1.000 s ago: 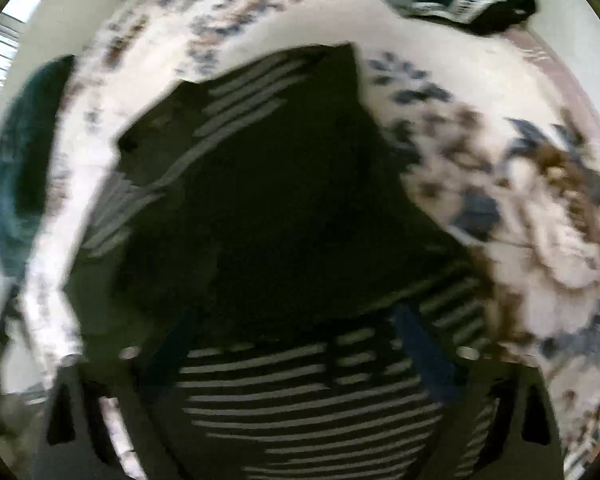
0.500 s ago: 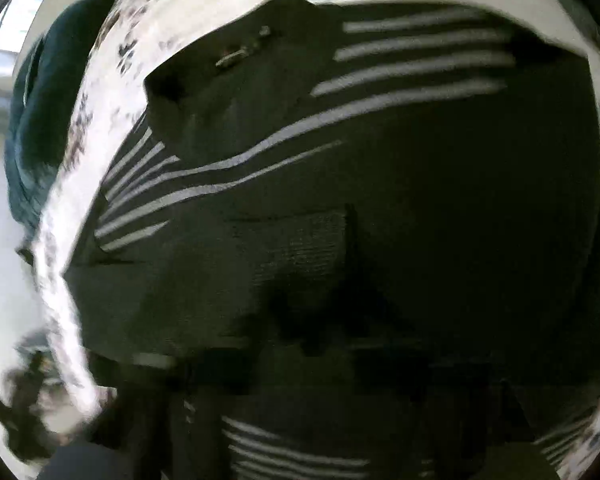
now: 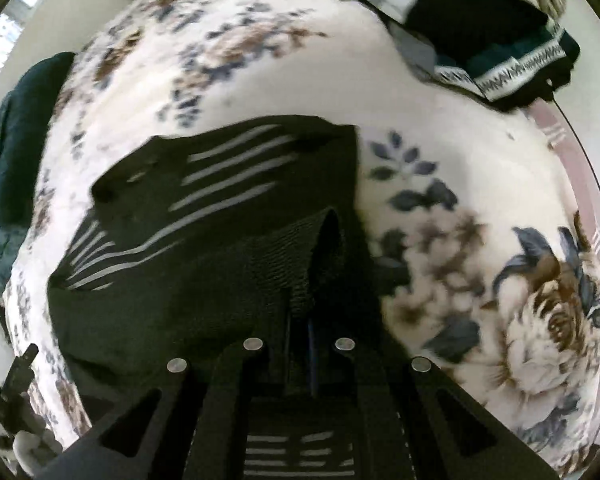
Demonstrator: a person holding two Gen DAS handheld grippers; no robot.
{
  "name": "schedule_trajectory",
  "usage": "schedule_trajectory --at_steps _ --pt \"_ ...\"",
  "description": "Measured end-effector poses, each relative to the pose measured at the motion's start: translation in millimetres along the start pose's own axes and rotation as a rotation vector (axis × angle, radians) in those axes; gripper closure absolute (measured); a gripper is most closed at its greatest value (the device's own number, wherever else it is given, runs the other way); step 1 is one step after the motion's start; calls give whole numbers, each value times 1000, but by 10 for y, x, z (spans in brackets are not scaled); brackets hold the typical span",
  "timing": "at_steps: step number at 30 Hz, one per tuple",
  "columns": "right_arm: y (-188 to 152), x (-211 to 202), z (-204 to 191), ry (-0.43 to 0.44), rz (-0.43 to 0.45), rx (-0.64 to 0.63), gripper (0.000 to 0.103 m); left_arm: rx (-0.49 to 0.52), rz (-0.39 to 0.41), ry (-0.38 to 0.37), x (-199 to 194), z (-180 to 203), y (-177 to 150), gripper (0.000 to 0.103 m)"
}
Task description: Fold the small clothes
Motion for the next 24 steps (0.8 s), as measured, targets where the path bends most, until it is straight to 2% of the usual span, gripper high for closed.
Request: schedule_trajectory --at_steps 4,6,8,9,10,11,14,16,17,18,19,21,22,24 --pt "9 216 65 -41 -97 19 92 86 -47 35 234 239 -12 0" --pt "11 187 22 -53 -115 40 80 87 -47 37 205 199 -42 0" --pt "10 7 -118 -21 -67 43 60 48 -53 20 136 59 -90 0" --pt "17 -69 -220 2 -40 31 56 24 -60 8 126 8 -109 0" --pt "40 -136 -378 47 -17 7 50 -15 -77 -28 106 -81 -135 2" --pt "70 -159 -531 98 -11 -22 49 -54 -97 -81 97 -160 -168 5" --pt "240 -14 -1173 277 -57 -156 49 -154 -191 -236 199 -285 -286 23" --pt "395 246 -1763 394 -110 -282 47 -176 -226 -305 301 -271 -345 54" --pt "437 340 -1948 417 -125 -322 47 -173 -236 -325 344 -247 -374 62" --pt "496 497 -2220 435 -148 -386 47 -170 -249 -349 386 -219 -398 79" --pt "526 612 -2403 436 -167 -427 47 -172 -256 -377 412 -203 -413 88" --pt "600 932 -2790 422 -222 -511 47 -167 -244 -394 406 -188 -427 91" --pt "625 1079 -2941 412 -244 -547 47 -165 -238 -400 399 -195 -433 98" --pt "641 1275 -3122 391 -273 -596 47 -177 -235 -415 401 -250 -439 100"
Point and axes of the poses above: each gripper's, at about its wrist camera, not at the fingertips, and x roughly the way its jaws point, z to its right, y to its top, the point moved 1 cm from there along x, roughly the way its jaws point, and after that the axes turned 10 degrees about -x, right-handed, at the moved point
